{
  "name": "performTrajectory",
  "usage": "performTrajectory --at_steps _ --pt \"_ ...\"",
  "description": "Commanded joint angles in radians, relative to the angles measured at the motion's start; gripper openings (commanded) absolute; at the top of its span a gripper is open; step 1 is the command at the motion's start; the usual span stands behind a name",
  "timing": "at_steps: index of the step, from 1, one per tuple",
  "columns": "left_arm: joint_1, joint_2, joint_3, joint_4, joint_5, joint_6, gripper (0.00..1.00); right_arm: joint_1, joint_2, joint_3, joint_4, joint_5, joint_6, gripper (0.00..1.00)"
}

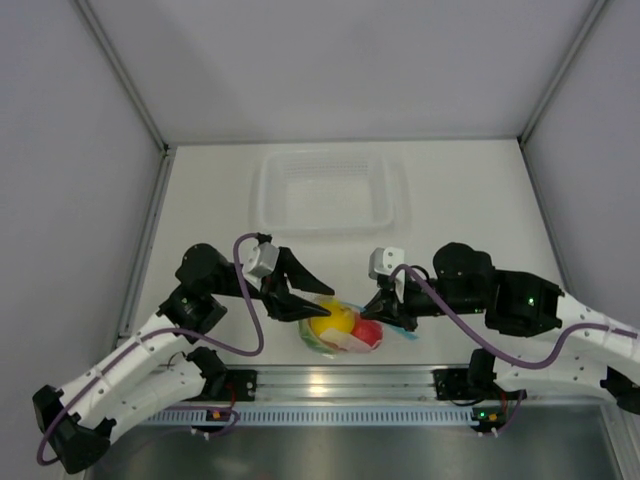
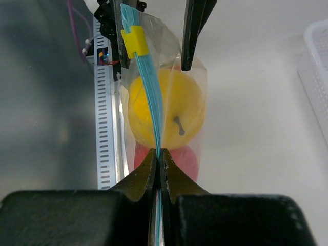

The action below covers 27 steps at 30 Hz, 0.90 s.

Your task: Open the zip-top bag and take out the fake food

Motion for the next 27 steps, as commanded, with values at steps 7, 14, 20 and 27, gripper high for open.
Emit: performTrajectory --at_steps 7,14,20,27 --pt "-0.008 -0.010 0.010 0.059 -0.015 0.012 0.33 -0.001 0.019 0.047 0.019 0.006 0.004 0.00" --pt "-0.008 0.000 0.006 0.058 -0.018 0.007 0.02 -0.003 -0.005 0.047 0.020 0.027 0.012 0.00" --pt "-0.008 0.007 0.018 0.059 -0.062 -0.013 0.00 -0.001 -0.027 0.025 0.063 0.053 0.023 0.14" --pt "-0.010 0.064 0.053 0.059 -0.047 -0.046 0.00 -0.003 -0.044 0.047 0.134 0.093 0.049 0.38"
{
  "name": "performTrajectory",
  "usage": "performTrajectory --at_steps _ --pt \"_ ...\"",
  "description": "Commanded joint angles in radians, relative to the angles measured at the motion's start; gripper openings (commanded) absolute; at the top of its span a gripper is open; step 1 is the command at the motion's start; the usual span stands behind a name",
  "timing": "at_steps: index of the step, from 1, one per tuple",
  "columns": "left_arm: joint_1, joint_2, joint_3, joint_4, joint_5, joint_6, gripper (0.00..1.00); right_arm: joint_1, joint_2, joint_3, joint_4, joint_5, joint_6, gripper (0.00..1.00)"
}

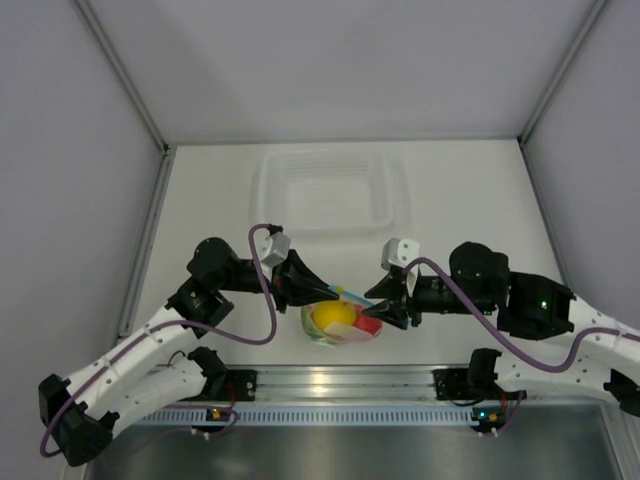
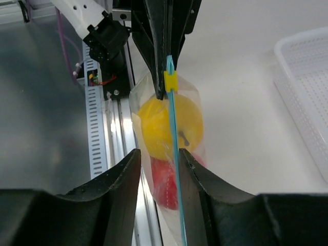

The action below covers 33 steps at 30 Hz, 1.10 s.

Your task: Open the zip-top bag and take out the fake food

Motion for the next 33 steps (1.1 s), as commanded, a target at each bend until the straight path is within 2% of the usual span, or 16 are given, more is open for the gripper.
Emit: performTrajectory --at_steps 1,7,14,20,24,33 --pt "-0.005 0.017 0.054 0.055 0.011 -0.019 0.00 -0.003 0.001 0.055 0.103 0.026 0.015 0.38" --pt "-0.013 0.034 0.065 0.055 0.027 -0.020 0.00 -0.001 0.037 0.067 0.195 0.008 -0.021 0.44" --pt "-0.022 0.050 0.082 0.053 0.056 -0.017 0.00 -0.003 0.116 0.109 0.241 -0.055 -0.022 0.43" --pt "-0.025 0.047 0.085 0.055 0.053 -0.012 0.00 -0.003 0.146 0.115 0.239 -0.100 -0.018 0.26" --pt "-0.025 0.048 0.086 0.055 0.042 -0.008 0.00 -0.003 0.136 0.109 0.230 -0.112 -0.022 0.00" --pt "-0.025 0.019 0.068 0.055 -0.044 0.001 0.00 -0.003 0.084 0.067 0.207 -0.069 -0.030 0.00"
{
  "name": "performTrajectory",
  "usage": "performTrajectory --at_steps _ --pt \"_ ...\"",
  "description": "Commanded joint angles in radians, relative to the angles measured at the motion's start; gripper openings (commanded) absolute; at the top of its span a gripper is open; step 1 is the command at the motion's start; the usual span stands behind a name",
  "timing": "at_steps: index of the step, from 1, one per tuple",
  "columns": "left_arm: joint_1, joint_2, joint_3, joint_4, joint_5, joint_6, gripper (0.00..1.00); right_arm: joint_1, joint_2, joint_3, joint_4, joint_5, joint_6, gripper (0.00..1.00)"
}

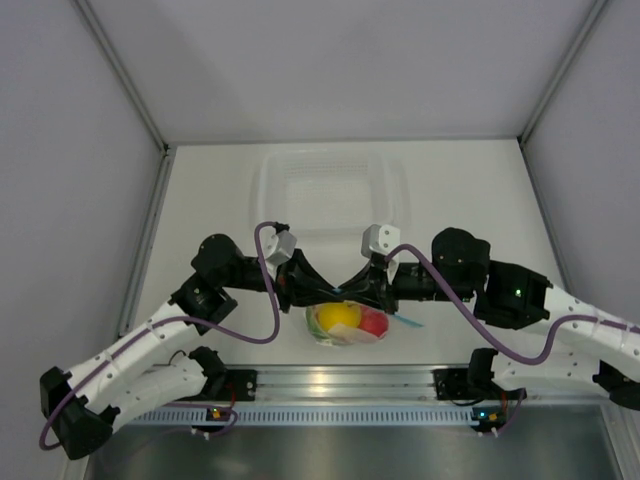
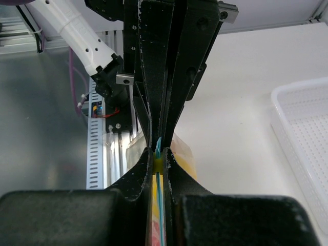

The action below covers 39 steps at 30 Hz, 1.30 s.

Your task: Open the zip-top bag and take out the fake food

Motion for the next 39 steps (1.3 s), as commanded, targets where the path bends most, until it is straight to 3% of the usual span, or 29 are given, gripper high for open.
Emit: performTrajectory --at_steps 1,13,18,19,26,36,39 --pt "0.001 -0.033 0.026 0.057 -0.066 0.018 0.00 0.002 -0.048 -0.001 0.030 -0.005 -0.014 0.00" --pt "0.002 -0.069 0.024 0.059 -0.230 0.007 0.00 -0.003 -0.145 -0.087 -0.013 0.058 -0.018 0.00" --pt "0.002 -0.102 0.011 0.024 -0.502 0.021 0.00 -0.006 -0.229 -0.124 -0.073 0.134 0.008 0.00" --pt "0.002 -0.108 0.009 -0.002 -0.617 0.021 0.00 -0.005 -0.241 -0.133 -0.099 0.142 0.014 0.00" --pt "0.004 -0.145 -0.032 -0.009 -0.943 -0.019 0.00 -0.006 -0.346 -0.152 -0.218 0.219 0.077 0.00" --pt "0.004 -0.147 -0.057 -0.007 -1.017 -0.063 0.00 -0.006 -0.433 -0.159 -0.317 0.274 0.134 0.00" --pt "0.004 -0.130 -0.046 -0.006 -0.971 -0.064 0.00 -0.006 -0.438 -0.173 -0.311 0.262 0.137 0.00"
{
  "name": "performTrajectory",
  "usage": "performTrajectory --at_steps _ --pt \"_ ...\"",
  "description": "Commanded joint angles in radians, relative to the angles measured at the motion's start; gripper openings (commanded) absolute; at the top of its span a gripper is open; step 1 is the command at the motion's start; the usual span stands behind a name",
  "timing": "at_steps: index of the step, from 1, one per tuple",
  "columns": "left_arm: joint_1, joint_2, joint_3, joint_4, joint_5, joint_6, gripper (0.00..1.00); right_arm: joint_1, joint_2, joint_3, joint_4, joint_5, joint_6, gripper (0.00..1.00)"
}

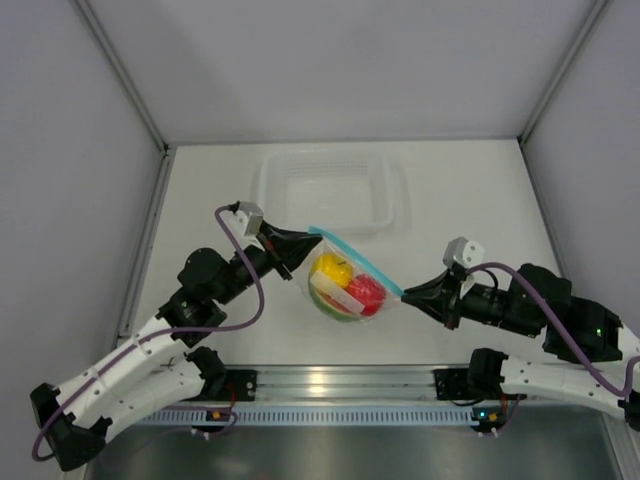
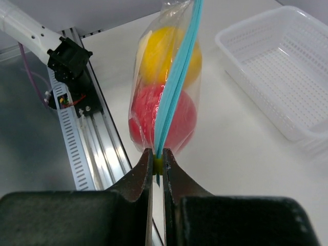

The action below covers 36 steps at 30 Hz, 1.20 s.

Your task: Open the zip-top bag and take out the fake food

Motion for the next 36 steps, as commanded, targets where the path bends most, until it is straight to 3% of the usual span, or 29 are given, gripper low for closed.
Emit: performTrajectory --at_steps 1,3,4,7,11,15,17,24,36 --pt "0.024 0.006 0.005 0.060 -0.008 0.010 0.00 0.000 -0.027 -0.018 -0.076 -0.026 0.032 0.00" --pt "0.024 0.022 -0.001 0.104 0.109 0.009 0.00 -0.002 -0.018 -0.029 -0.056 -0.048 0.035 0.05" --pt "0.024 0.025 -0.017 0.158 0.210 0.006 0.00 0.000 -0.015 -0.032 -0.040 -0.054 0.038 0.15" --pt "0.022 0.019 -0.044 0.236 0.326 -0.007 0.00 -0.002 0.002 -0.024 -0.029 -0.051 0.051 0.32" --pt "0.022 0.016 -0.045 0.270 0.467 0.007 0.00 -0.002 -0.001 -0.016 -0.024 0.004 0.061 0.41" --pt "0.022 0.034 -0.035 0.302 0.701 0.013 0.00 -0.002 0.000 -0.016 0.006 0.090 0.085 0.41" --pt "0.022 0.040 -0.028 0.303 0.738 0.013 0.00 -0.002 0.002 -0.022 0.023 0.124 0.093 0.41" --pt "0.022 0.091 -0.013 0.303 0.697 -0.019 0.00 -0.002 0.049 -0.049 0.089 -0.025 0.091 0.45" --pt "0.021 0.111 0.004 0.301 0.892 0.030 0.00 0.000 0.063 -0.108 0.149 -0.111 0.078 0.41"
